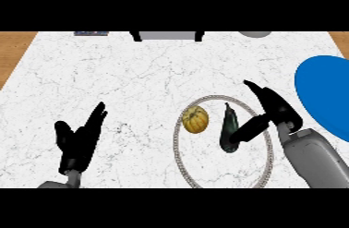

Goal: Pick the eggplant from the placemat and place it in the plate

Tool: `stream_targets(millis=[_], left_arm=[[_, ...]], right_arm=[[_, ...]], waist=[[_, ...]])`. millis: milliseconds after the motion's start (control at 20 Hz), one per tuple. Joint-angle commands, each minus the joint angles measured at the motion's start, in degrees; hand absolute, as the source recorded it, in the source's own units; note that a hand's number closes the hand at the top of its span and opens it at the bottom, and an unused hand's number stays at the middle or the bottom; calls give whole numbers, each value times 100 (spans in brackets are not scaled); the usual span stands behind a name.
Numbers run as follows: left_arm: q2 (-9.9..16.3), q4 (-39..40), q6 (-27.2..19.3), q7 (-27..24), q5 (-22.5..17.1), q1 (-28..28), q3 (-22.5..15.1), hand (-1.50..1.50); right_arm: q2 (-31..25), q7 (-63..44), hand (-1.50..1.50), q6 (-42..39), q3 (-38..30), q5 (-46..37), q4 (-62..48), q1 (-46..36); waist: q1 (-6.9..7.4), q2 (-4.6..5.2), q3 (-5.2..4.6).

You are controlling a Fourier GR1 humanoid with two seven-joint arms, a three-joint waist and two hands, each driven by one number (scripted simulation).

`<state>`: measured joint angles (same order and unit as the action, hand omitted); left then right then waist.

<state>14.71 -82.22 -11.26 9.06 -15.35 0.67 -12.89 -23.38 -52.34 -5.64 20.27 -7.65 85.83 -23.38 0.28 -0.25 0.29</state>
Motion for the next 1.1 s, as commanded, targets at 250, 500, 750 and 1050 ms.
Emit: stream_targets(millis=[250,500,750,1050], left_arm=[[-82,-140,316,227,60,-179,165,0],[-268,94,194,344,226,61,230,0],[-410,-197,285,268,352,-308,207,0],[-307,-205,505,449,366,-199,446,0]], right_arm=[[653,-304,-150,-127,82,-835,-213,-100],[486,104,-150,-399,-155,-1056,-786,-46],[855,46,-150,-495,-108,-1401,-693,163],[1131,567,-150,-645,-297,-1565,-1428,30]], waist=[[8,22,-30],[1,31,-29],[-3,25,-29],[8,29,-29]])
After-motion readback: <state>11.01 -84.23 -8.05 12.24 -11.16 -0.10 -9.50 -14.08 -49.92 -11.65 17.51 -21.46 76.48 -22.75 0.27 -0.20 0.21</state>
